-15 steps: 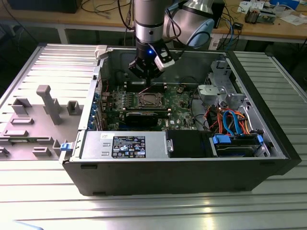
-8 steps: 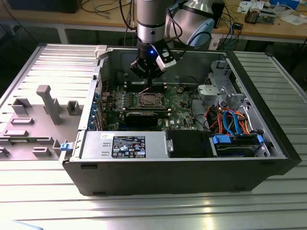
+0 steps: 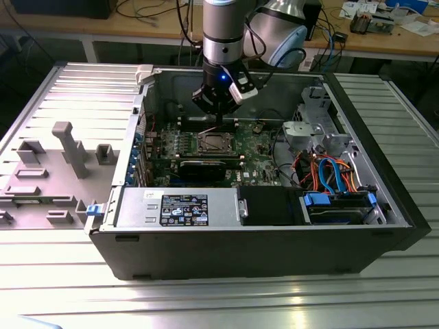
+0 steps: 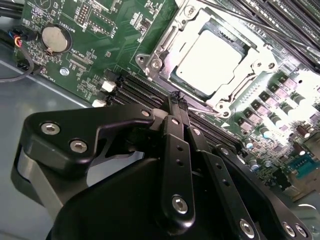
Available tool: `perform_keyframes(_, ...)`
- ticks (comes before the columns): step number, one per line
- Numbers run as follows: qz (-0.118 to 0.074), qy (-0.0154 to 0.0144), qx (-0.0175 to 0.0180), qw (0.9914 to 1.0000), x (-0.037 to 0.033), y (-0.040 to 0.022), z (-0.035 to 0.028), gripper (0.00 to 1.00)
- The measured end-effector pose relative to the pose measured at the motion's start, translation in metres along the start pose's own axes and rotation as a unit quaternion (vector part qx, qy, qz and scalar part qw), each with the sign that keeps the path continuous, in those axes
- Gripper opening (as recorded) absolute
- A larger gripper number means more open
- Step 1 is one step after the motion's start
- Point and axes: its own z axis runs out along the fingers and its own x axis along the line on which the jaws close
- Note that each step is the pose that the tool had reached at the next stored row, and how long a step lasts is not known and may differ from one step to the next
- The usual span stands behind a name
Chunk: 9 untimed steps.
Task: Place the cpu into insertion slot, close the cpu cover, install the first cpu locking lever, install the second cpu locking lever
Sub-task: 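Install the first cpu locking lever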
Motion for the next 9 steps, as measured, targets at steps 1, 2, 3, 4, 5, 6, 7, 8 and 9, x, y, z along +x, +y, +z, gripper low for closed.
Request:
perform_keyframes(1,0.0,0.0,0.0001,1.0,-0.0006,0.0,0.0006,0.11)
perform_keyframes(2,0.0,0.0,0.0004,1.0,-0.0013,-0.0001,0.0015,0.11)
perform_keyframes(3,0.001,0.0,0.0006,1.0,-0.0016,-0.0001,0.0021,0.11)
perform_keyframes(4,0.001,0.0,0.0006,1.0,-0.0018,-0.0001,0.0028,0.11)
perform_keyframes(5,0.001,0.0,0.0006,1.0,-0.002,-0.0002,0.0038,0.11)
perform_keyframes(6,0.001,0.0,0.0006,1.0,-0.002,-0.0002,0.0056,0.11)
perform_keyframes(7,0.001,0.0,0.0007,1.0,-0.0022,-0.0003,0.0083,0.11)
perform_keyframes(8,0.001,0.0,0.0008,1.0,-0.0027,-0.0004,0.0102,0.11)
perform_keyframes(9,0.001,0.0,0.0008,1.0,-0.0033,-0.0004,0.0121,0.11)
